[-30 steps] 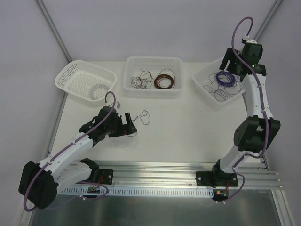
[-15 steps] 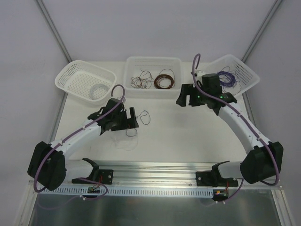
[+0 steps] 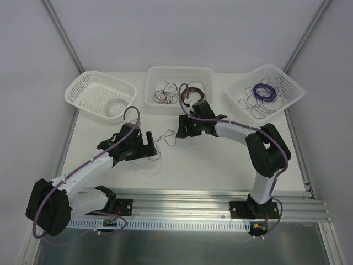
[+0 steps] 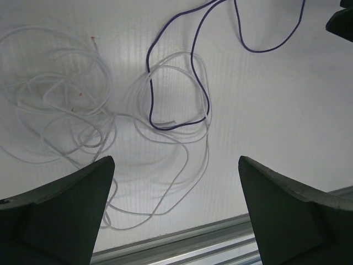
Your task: Untangle the cables
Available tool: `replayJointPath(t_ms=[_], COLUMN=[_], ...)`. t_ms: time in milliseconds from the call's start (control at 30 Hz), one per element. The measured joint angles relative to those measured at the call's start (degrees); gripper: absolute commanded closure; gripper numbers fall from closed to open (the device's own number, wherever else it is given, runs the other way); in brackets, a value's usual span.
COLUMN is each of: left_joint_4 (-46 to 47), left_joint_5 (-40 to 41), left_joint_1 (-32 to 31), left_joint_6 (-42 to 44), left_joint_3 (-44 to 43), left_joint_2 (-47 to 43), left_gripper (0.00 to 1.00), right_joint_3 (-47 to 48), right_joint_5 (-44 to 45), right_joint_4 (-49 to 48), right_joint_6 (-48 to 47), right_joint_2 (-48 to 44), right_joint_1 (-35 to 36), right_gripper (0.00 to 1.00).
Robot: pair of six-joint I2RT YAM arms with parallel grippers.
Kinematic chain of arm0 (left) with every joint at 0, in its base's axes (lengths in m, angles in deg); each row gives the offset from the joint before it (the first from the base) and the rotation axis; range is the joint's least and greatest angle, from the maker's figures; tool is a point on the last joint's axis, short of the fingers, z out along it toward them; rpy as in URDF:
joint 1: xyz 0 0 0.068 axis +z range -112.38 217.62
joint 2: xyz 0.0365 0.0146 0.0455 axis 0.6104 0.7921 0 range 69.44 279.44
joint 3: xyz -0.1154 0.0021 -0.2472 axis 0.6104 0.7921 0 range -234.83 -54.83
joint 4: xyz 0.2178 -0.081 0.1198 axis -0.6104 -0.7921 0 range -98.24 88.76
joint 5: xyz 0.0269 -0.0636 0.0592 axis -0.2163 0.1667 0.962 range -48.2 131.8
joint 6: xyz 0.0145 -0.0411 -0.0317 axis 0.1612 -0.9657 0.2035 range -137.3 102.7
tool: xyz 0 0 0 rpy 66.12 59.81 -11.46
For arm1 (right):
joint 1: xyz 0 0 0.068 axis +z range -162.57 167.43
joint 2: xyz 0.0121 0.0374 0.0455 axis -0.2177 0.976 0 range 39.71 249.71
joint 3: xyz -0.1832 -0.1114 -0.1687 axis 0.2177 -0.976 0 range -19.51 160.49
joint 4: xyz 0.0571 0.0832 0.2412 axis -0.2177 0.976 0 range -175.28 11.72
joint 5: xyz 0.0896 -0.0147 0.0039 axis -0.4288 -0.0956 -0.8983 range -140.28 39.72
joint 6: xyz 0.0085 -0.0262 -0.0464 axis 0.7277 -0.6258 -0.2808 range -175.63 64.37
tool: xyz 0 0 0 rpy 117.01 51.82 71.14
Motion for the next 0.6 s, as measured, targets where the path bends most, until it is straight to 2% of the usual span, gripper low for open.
replayJointPath(t_ms=[200, 300, 333, 400, 433, 500, 600], left_joint_4=[-1.53, -1.53, -1.53, -1.55, -1.53, -1.57, -1.49], left_joint_5=[1.81, 2.51, 2.6, 2.71, 2.71, 2.71, 2.71], left_joint_1=[0.55, 0.81, 0.79, 0.79, 0.79, 0.79, 0.79], left_joint_6=[-0.79, -0.87, -0.87, -0.85, -0.85, -0.85, -0.85], left_joint_3=[1.33, 1.33, 1.33, 1.33, 1.33, 1.33, 1.33], left_joint_2=[0.26, 1.73, 2.45, 4.02, 4.81, 6.36, 7.72], left_gripper=[0.03, 0.03, 0.03, 0.03, 0.03, 0.03, 0.03], right_joint_3=[1.46, 2.16, 2.38, 2.45, 2.45, 2.32, 0.24], right_joint_5=[-0.48, -1.27, -1.46, -1.64, -1.64, -1.46, -0.13], right_joint_4=[-4.83, -7.02, -7.52, -8.41, -8.66, -9.22, -8.85], right_joint_6=[2.4, 3.21, 3.41, 3.82, 4.02, 3.82, 2.6], right_joint_2=[7.32, 8.94, 9.25, 9.49, 9.49, 9.42, 7.1], right_joint_1=[2.4, 3.02, 3.1, 3.15, 3.15, 3.15, 3.13], right_gripper=[0.5, 0.58, 0.67, 0.78, 0.87, 0.99, 0.99])
